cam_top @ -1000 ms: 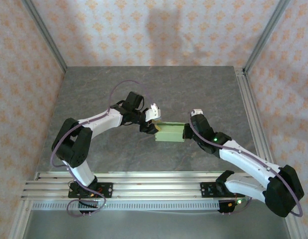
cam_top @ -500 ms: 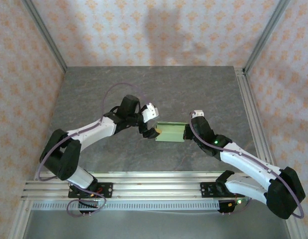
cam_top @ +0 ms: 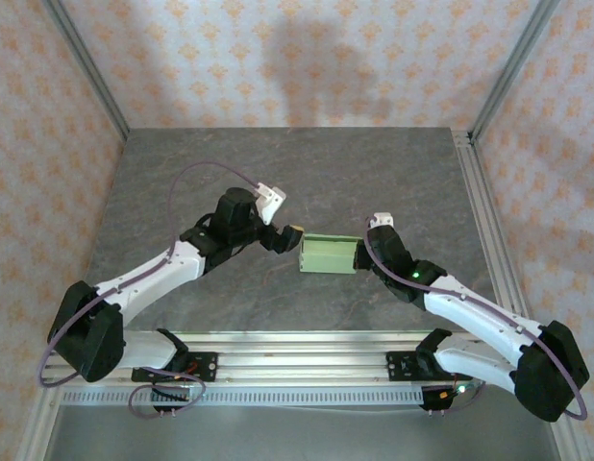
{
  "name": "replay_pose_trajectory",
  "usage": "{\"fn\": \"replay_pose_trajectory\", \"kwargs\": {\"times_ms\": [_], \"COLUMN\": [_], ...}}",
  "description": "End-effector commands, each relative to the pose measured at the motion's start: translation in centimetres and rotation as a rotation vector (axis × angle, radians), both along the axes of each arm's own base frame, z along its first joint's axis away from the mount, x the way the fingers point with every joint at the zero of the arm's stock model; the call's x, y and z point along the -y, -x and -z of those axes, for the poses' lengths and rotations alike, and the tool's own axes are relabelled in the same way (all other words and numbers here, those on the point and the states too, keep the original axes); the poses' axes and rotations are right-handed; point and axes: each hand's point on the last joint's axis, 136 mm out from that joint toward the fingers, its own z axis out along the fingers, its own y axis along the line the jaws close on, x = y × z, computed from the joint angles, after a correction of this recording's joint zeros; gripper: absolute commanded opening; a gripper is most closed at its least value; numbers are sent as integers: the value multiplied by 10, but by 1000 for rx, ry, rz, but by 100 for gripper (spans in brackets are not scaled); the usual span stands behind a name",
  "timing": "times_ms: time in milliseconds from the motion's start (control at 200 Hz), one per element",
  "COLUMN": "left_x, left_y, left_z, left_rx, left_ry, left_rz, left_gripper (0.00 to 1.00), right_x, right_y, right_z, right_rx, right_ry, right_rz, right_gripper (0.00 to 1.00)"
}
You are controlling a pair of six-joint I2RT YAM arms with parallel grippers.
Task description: Fold the paper box
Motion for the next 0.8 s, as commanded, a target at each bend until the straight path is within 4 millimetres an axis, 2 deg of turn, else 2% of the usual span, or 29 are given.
{"fn": "replay_pose_trajectory", "kwargs": {"times_ms": [0, 180, 260, 521, 796], "left_x": [-8, 4, 10, 32, 36], "left_y": [11, 21, 21, 25, 22], "left_z": [2, 7, 10, 18, 30], "left_rx": [-85, -100, -125, -207, -247], "left_ry": [-60, -106, -124, -112, -136], "left_rz": [-79, -37, -5, 85, 94], "left_gripper": [88, 58, 49, 43, 34], "right_x": [2, 0, -1, -2, -4], "right_y": [-1, -2, -2, -1, -1], "right_z": [2, 2, 1, 1, 1], "right_rx": [-5, -7, -5, -9, -9], "right_ry": [21, 21, 19, 15, 15], "right_rz": [11, 6, 5, -1, -8], "right_gripper": [0, 0, 0, 0, 0]}}
